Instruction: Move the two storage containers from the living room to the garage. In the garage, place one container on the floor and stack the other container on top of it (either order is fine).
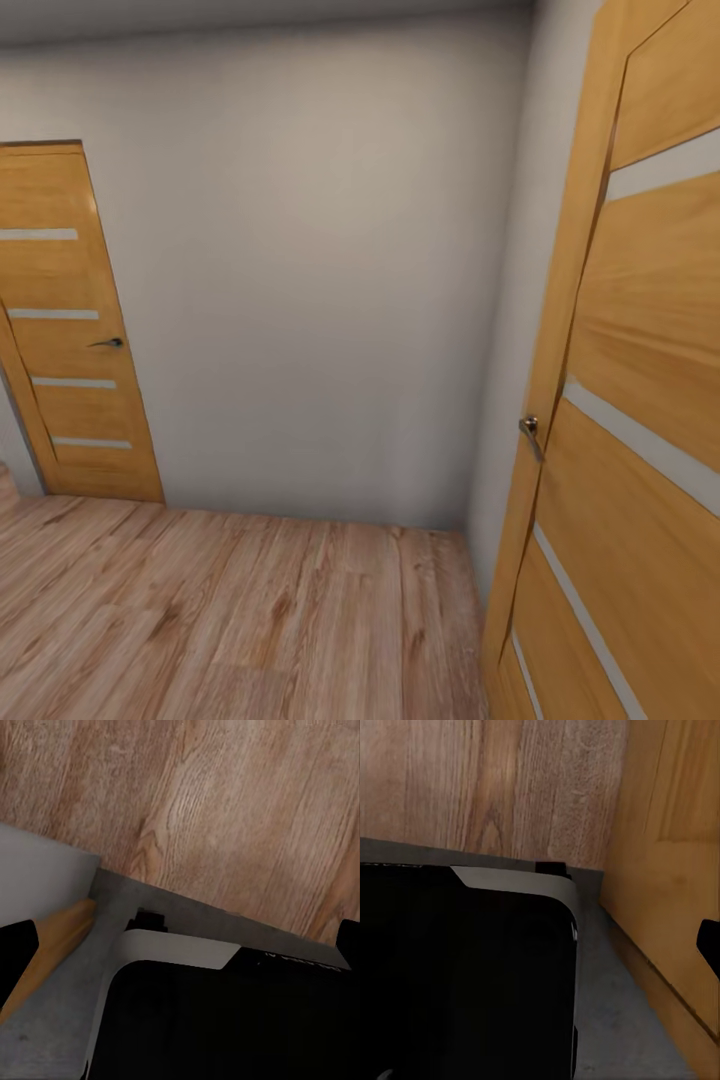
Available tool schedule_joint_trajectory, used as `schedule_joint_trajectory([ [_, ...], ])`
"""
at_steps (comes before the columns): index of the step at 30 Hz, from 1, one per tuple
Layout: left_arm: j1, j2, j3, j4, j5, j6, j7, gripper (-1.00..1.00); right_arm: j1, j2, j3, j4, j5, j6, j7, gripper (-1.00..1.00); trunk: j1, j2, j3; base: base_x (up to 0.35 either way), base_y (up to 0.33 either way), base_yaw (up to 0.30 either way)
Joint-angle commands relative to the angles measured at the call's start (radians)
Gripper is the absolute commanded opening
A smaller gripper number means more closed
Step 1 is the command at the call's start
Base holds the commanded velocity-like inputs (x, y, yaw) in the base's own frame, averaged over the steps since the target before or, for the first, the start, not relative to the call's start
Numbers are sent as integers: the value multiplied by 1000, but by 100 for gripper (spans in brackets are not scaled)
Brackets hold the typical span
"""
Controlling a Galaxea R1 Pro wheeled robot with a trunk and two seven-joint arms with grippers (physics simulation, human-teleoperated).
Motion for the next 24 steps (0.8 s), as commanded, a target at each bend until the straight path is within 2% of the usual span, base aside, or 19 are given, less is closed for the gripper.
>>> schedule_joint_trajectory([
  [1,-1,0,-7,2,10,-4,-3,100,-1,-1,8,3,-8,-6,4,100,0,-1,-1,236,0,0],
  [24,-1,1,-7,2,11,-4,-3,100,-2,-3,9,3,-6,-4,3,100,0,-1,-1,311,0,0],
])
